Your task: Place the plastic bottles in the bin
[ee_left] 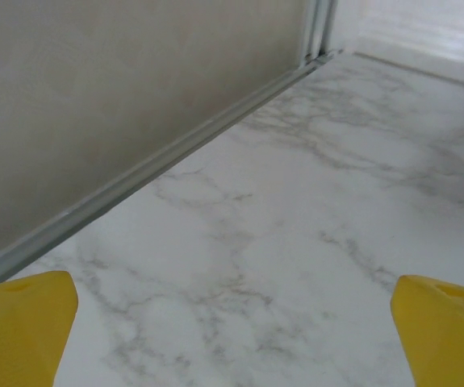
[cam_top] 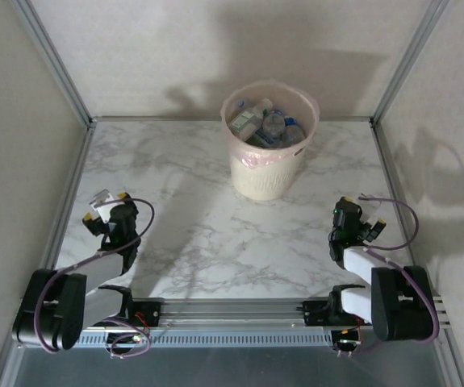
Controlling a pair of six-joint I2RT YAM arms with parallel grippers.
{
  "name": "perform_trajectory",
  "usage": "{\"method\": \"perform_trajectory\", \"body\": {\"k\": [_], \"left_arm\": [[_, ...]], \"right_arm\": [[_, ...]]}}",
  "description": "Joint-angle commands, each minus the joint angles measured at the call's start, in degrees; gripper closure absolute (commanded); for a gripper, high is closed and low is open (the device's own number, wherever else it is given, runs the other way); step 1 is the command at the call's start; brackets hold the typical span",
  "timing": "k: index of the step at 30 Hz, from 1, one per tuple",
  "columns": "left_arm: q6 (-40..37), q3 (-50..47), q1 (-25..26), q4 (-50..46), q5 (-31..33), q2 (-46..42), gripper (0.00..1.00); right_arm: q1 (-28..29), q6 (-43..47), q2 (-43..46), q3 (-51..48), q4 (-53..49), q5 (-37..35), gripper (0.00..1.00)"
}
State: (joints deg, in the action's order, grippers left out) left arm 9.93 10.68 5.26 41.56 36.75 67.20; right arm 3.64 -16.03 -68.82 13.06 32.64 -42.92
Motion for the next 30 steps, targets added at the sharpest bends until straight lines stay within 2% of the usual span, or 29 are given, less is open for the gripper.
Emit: {"method": "perform_trajectory", "body": {"k": [1, 4, 5, 6, 8, 9, 10, 11, 13, 14, 16, 30], "left_arm": [[-2.2, 0.2, -0.6, 15.9, -5.7, 4.6, 0.01], [-2.8, 1.8, -0.6, 21.8, -8.0, 9.9, 0.0], [-2.3, 2.9, -1.0, 21.0, -11.0, 10.9, 0.01], [-2.3, 4.0, -1.0, 20.7, -12.8, 12.1, 0.01], [-1.8, 3.2, -1.1, 26.1, -16.0, 15.4, 0.01], [-3.1, 1.7, -0.9, 32.7, -17.3, 18.3, 0.01], [-4.0, 1.9, -0.8, 31.5, -21.4, 19.3, 0.01], [-5.2, 1.1, -0.8, 36.1, -22.6, 21.7, 0.01], [-4.1, 1.2, -1.0, 33.8, -22.1, 20.7, 0.01], [-4.5, 0.6, -1.0, 37.2, -21.8, 21.8, 0.01], [-4.0, 1.0, -1.0, 35.0, -21.9, 20.9, 0.01], [-4.9, 1.1, -0.1, 35.1, -20.2, 21.2, 0.01]], "right_arm": [[-1.3, 2.6, -3.3, -0.8, 17.6, 5.1, 0.01], [-2.1, 3.5, -8.9, -2.3, 32.0, 12.3, 0.01], [-2.2, 5.7, -11.7, -2.6, 36.9, 15.3, 0.01], [-2.2, 7.1, -14.1, -2.3, 39.4, 17.3, 0.01], [-2.1, 9.0, -15.2, 0.1, 35.6, 23.3, 0.01], [-2.1, 11.0, -16.6, 0.0, 38.2, 26.8, 0.01], [-2.2, 12.2, -18.1, -0.5, 39.4, 31.4, 0.01], [-2.3, 13.4, -20.6, -2.1, 45.8, 33.3, 0.01], [-2.4, 12.6, -19.4, -1.3, 41.9, 33.2, 0.01], [-2.5, 12.9, -20.3, -1.9, 45.0, 33.1, 0.01], [-2.4, 12.8, -19.8, -1.5, 43.2, 33.0, 0.01], [-2.3, 13.1, -19.9, -1.6, 43.7, 32.9, 0.01]]}}
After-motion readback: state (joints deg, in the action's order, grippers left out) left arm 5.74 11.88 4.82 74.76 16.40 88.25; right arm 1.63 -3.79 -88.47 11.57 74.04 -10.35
